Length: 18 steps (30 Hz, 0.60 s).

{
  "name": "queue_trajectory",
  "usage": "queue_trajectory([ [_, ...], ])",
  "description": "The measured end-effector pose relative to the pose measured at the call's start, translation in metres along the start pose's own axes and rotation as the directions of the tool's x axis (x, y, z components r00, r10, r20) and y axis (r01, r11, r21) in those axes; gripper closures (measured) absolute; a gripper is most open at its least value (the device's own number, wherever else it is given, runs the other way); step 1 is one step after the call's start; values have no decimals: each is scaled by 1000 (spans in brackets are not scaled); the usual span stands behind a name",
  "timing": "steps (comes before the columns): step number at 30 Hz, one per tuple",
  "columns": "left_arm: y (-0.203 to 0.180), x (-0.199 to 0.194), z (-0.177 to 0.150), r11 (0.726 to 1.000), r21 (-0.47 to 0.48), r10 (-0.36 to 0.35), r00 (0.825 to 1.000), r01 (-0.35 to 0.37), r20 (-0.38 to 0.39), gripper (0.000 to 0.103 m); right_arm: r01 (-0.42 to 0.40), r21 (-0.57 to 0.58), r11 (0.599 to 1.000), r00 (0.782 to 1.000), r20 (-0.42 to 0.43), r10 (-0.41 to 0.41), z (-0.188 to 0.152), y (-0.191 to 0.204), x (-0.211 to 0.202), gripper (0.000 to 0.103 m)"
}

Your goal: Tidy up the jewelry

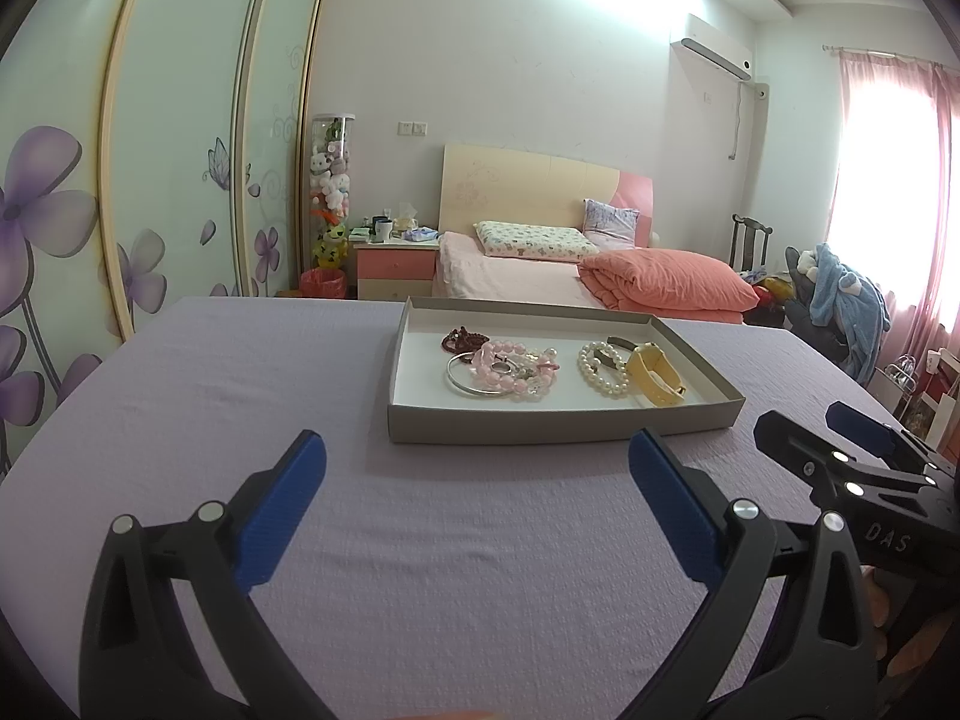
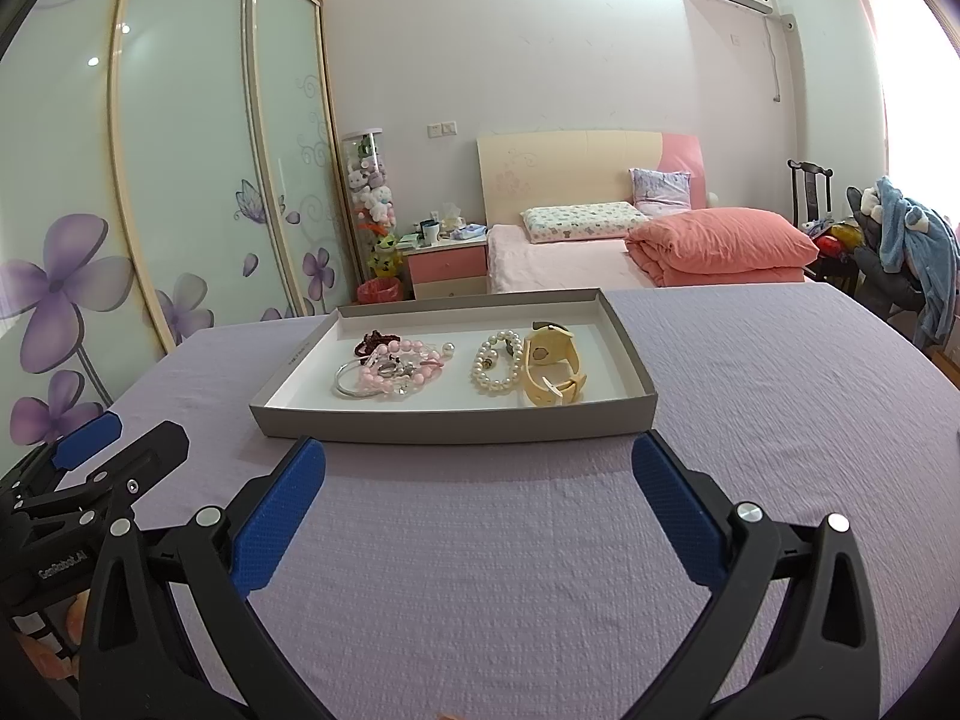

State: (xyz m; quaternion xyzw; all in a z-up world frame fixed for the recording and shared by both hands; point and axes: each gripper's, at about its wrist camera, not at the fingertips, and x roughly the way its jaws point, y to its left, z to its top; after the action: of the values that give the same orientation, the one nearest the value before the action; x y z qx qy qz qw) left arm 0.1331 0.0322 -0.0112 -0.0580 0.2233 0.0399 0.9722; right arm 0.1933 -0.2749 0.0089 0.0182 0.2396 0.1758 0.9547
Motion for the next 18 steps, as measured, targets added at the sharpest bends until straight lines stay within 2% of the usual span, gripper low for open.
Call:
queue_trajectory([
  [18, -1, 0, 2, 1000, 3, 4, 1000, -4, 8, 4, -1, -2, 1000, 1000, 3, 1, 0, -2, -1, 2],
])
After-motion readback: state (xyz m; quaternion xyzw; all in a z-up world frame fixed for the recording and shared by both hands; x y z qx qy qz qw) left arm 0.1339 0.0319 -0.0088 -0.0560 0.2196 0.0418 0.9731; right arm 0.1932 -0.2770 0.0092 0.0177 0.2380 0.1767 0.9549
